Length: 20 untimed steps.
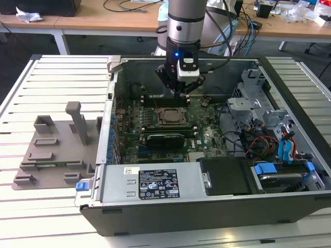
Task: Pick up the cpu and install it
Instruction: 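Install the first cpu locking lever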
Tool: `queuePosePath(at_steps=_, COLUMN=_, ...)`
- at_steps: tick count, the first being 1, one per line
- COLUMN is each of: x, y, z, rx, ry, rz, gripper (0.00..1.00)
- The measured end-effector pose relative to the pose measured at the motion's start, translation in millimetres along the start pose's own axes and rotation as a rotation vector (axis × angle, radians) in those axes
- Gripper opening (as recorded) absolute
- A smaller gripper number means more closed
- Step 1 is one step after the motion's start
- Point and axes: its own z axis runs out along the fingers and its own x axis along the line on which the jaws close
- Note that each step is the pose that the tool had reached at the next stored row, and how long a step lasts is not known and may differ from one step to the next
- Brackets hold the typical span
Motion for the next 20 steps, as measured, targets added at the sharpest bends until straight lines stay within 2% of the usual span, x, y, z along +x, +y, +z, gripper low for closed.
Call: queuePosePath(at_steps=20, x=0.0, y=0.0, z=0.0, rx=-0.0066, ry=-0.0087, rz=-0.158, gripper=0.11)
